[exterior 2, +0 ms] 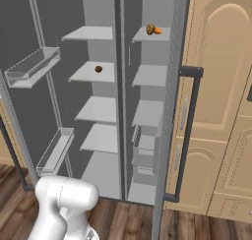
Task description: There's a chicken drumstick in the fridge that needs to be moved to the freezer for freezing. Pick up the chicken drumstick from the fridge, place it on any shelf in the freezer, and close the fridge and freezer doors when done.
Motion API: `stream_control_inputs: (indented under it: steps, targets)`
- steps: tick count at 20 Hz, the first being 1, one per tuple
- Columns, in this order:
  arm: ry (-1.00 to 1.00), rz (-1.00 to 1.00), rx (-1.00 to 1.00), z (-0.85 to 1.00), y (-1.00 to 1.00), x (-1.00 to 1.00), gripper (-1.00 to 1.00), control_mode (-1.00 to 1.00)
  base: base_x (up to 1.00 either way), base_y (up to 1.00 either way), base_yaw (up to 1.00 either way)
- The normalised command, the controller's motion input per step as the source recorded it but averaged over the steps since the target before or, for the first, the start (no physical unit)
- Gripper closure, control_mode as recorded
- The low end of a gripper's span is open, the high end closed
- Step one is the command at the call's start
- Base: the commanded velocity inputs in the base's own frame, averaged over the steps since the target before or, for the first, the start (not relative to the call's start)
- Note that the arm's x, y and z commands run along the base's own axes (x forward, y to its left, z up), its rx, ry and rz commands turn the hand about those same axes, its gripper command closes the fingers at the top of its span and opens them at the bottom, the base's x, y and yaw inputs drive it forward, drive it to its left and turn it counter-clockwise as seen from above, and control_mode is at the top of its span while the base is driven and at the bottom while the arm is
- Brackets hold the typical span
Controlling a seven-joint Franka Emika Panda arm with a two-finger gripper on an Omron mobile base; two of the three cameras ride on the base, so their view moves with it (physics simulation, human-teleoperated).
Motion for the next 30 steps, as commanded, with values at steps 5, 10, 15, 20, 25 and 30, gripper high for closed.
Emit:
stream_control_inputs:
  steps: [5, 10, 15, 20, 25, 30]
  targets:
    - [-0.15, -0.06, 0.17, -0.19, 0.79, 0.00, -1.00, -1.00, 0.00, 0.00, 0.00]
    - [-0.12, -0.05, 0.20, -0.67, 0.69, 0.14, -1.00, -1.00, 0.00, 0.00, 0.00]
    - [-0.18, -0.12, -0.01, -0.30, 0.79, 0.36, -1.00, -1.00, 0.00, 0.00, 0.00]
    - [-0.02, -0.11, 0.00, -0.33, 0.40, 0.64, -1.00, -1.00, 0.00, 0.00, 0.00]
    - [-0.10, -0.09, 0.00, -0.35, 0.38, 0.62, -1.00, -1.00, 0.00, 0.00, 0.00]
    - [-0.03, -0.09, 0.00, -0.48, 0.45, 0.61, -1.00, -1.00, 0.00, 0.00, 0.00]
